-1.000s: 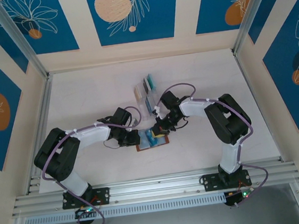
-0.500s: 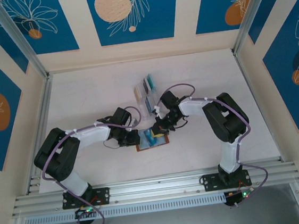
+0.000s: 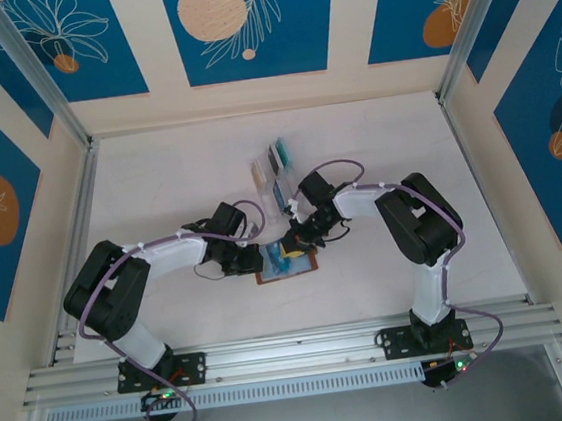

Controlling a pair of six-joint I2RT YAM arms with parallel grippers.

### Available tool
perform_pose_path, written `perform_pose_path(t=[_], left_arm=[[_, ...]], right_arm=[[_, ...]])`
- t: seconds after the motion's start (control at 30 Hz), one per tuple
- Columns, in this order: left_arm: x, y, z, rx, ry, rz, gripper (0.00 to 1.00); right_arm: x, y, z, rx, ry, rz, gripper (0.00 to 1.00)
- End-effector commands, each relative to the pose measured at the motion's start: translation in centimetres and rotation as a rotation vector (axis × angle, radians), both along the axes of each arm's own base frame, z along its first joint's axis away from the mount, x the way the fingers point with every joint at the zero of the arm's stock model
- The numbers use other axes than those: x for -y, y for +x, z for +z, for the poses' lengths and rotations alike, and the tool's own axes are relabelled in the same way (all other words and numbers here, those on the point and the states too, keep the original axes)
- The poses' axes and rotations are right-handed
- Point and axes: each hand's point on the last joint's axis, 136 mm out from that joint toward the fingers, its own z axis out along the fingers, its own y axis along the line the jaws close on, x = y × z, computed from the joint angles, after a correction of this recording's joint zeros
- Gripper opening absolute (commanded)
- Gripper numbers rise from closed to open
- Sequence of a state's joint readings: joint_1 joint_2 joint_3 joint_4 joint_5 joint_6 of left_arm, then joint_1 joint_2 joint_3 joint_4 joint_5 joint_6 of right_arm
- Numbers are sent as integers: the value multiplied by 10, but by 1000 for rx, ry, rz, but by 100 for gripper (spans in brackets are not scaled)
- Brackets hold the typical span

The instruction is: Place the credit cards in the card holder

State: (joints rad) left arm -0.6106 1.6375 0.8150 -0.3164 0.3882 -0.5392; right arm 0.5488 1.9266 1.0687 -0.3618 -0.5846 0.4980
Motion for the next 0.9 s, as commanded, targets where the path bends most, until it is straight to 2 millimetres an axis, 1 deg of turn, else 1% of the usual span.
perform_pose_path(t=[0.0,0.2,0.33,0.47,0.57,0.63,0.73,0.77,0.87], left_arm=[[-27,-20,-27,-69,113,5,9],[-25,-21,-28,-73,100,5,9],[-23,-21,-27,-75,85,5,9],[-22,-20,-26,-72,78,6,9],[-22,-21,-24,-69,75,8,9],[-20,-21,-22,-69,61,9,9],[-16,-21,-18,-73,25,15,9],[-15,-22,-18,-75,9,16,9],[-9,-20,-14,-84,-37,25,9]], right_arm=[[3,-10,-20,-23,-81,-3,0],[-5,-22,-17,2,-104,8,0],[-10,-27,-16,10,-122,-3,2],[-15,-29,-15,22,-143,-4,6],[-11,-28,-12,32,-174,-9,10],[-6,-29,-7,44,-201,-9,23],[-1,-30,3,55,-221,-4,33],[0,-31,5,53,-230,1,35],[3,-31,10,60,-249,10,37]])
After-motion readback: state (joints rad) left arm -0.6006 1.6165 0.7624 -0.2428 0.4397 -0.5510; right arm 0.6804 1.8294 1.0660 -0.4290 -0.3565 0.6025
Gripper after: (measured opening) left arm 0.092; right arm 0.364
